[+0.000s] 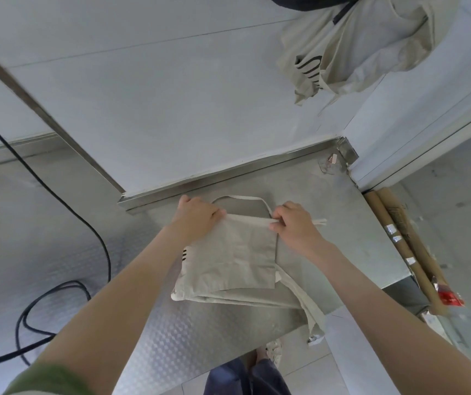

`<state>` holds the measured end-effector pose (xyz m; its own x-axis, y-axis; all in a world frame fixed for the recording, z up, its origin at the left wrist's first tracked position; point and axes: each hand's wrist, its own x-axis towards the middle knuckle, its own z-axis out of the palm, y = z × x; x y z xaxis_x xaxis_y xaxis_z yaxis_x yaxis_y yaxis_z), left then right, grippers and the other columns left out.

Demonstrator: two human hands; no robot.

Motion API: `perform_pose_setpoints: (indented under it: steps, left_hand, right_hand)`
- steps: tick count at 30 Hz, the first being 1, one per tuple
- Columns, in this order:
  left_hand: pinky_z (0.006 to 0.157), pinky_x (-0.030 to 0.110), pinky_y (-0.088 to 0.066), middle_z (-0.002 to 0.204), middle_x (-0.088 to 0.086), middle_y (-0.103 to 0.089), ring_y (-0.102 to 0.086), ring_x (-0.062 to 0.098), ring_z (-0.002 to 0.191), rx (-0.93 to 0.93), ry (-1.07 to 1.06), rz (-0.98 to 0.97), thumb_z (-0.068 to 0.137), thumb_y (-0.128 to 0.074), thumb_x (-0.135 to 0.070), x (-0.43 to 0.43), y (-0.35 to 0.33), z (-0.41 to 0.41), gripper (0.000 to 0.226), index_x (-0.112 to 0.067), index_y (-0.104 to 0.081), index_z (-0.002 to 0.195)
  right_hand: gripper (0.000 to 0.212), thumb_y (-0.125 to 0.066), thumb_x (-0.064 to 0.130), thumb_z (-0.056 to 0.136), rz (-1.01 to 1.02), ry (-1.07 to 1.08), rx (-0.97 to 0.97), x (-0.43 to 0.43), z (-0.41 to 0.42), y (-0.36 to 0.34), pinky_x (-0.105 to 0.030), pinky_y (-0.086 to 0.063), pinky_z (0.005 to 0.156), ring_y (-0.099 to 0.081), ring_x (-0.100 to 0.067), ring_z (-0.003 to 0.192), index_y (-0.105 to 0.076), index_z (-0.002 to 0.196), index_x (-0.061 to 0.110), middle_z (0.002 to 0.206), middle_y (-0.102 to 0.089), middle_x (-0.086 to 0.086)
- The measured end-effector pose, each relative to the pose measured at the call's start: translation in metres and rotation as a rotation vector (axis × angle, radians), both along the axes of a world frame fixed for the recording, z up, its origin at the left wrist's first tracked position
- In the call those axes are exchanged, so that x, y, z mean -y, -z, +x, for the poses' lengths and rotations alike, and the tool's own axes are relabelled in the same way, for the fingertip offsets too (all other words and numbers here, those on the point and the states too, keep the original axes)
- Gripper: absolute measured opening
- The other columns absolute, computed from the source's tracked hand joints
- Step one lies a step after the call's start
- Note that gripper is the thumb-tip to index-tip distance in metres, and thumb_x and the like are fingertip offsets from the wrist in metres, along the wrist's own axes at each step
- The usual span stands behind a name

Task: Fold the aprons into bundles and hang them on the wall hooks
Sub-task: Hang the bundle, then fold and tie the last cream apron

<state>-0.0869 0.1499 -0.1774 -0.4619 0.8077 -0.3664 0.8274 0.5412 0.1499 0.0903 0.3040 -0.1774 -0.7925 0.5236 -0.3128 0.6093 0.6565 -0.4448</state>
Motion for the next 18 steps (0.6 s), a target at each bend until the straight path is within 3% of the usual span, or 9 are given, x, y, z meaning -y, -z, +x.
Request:
perform_pose_setpoints:
  steps: [2, 4, 6, 8, 11, 14, 18]
  left_hand:
    - [0.096, 0.034, -0.027, 0.109, -0.001, -0.064, -0.049, 0.020, 0.110, -0.127, -0.029, -0.023, 0.104, -0.020, -0.036, 0.009, 0.000, 0.004, 0.044, -0.024, -0.062, 0.106]
    - [0.094, 0.034, -0.029, 0.114, 0.001, -0.060, -0.049, 0.023, 0.110, -0.154, -0.101, 0.092, 0.102, -0.021, -0.038, 0.019, 0.001, 0.012, 0.042, -0.019, -0.057, 0.111]
    - [0.092, 0.036, -0.031, 0.119, 0.007, -0.058, -0.052, 0.029, 0.110, -0.104, -0.104, 0.285, 0.097, -0.017, -0.044, 0.030, 0.005, 0.019, 0.053, -0.011, -0.055, 0.116]
    - [0.097, 0.037, -0.028, 0.131, 0.013, -0.056, -0.056, 0.031, 0.116, -0.062, 0.033, 0.368, 0.098, -0.017, -0.045, 0.040, 0.008, 0.028, 0.061, -0.006, -0.054, 0.126]
    - [0.108, 0.041, -0.022, 0.144, 0.012, -0.047, -0.049, 0.029, 0.130, -0.053, 0.246, 0.219, 0.101, -0.012, -0.048, 0.057, 0.023, 0.039, 0.058, -0.016, -0.043, 0.139]
    - [0.108, 0.044, -0.022, 0.147, 0.009, -0.044, -0.046, 0.027, 0.132, -0.078, 0.260, 0.102, 0.099, -0.011, -0.054, 0.068, 0.036, 0.048, 0.057, -0.024, -0.035, 0.142]
    - [0.104, 0.041, -0.029, 0.132, 0.007, -0.056, -0.056, 0.028, 0.118, -0.095, 0.175, 0.161, 0.082, -0.038, -0.059, 0.050, 0.025, 0.054, 0.067, -0.016, -0.040, 0.134]
  right_hand:
    - [0.023, -0.060, 0.017, 0.089, 0.099, -0.003, -0.046, 0.015, -0.001, 0.000, -0.029, -0.024, 0.084, -0.043, -0.028, 0.111, -0.060, 0.110, 0.009, 0.113, -0.052, -0.007]
    - [0.041, -0.061, 0.023, 0.088, 0.156, -0.023, -0.185, 0.033, 0.003, -0.005, -0.029, -0.021, 0.089, -0.036, -0.025, 0.118, -0.051, 0.126, 0.012, 0.127, -0.047, -0.006]
    - [0.057, -0.056, 0.033, 0.091, 0.150, -0.186, -0.226, 0.047, 0.010, -0.007, -0.031, -0.019, 0.104, -0.025, -0.019, 0.131, -0.036, 0.143, 0.018, 0.146, -0.036, -0.004]
    - [0.062, -0.043, 0.045, 0.093, 0.142, -0.406, -0.108, 0.059, 0.017, 0.000, -0.032, -0.008, 0.112, -0.014, -0.017, 0.142, -0.024, 0.149, 0.026, 0.156, -0.024, 0.001]
    - [0.064, -0.026, 0.056, 0.089, 0.185, -0.525, 0.145, 0.070, 0.029, 0.018, -0.038, -0.006, 0.112, -0.024, -0.022, 0.144, -0.033, 0.146, 0.028, 0.155, -0.031, 0.001]
    - [0.059, -0.030, 0.052, 0.091, 0.263, -0.469, 0.214, 0.070, 0.036, 0.027, -0.043, -0.019, 0.108, -0.044, -0.020, 0.135, -0.039, 0.143, 0.025, 0.147, -0.045, 0.003]
    - [0.066, -0.027, 0.052, 0.089, 0.268, -0.405, 0.198, 0.063, 0.042, 0.024, -0.044, -0.016, 0.111, -0.035, -0.017, 0.140, -0.025, 0.148, 0.022, 0.152, -0.038, 0.002]
